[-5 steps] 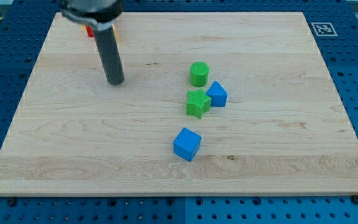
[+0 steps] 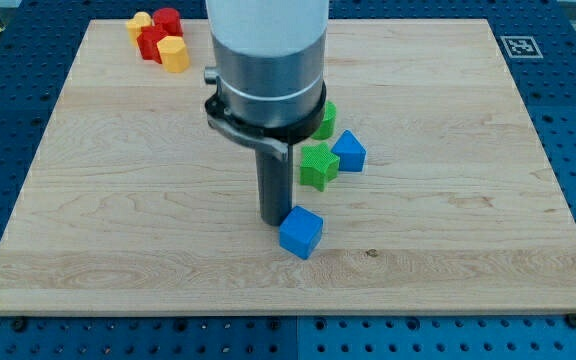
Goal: Move the blue cube into the green star
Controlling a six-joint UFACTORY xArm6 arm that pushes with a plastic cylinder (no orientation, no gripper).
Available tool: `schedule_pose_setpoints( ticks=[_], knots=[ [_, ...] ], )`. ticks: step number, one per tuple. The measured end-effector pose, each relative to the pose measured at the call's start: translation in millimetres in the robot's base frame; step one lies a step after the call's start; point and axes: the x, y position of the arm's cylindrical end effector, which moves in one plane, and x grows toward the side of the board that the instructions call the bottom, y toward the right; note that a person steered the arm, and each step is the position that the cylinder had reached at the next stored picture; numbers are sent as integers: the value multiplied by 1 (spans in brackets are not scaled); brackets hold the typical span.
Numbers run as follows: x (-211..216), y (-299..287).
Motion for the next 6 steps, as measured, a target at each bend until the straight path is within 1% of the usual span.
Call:
schedule_pose_setpoints(
  ticks=[1, 3, 5, 6],
  knots=[
    [35, 0],
    [79, -2],
    [77, 4],
    [64, 31]
  ],
)
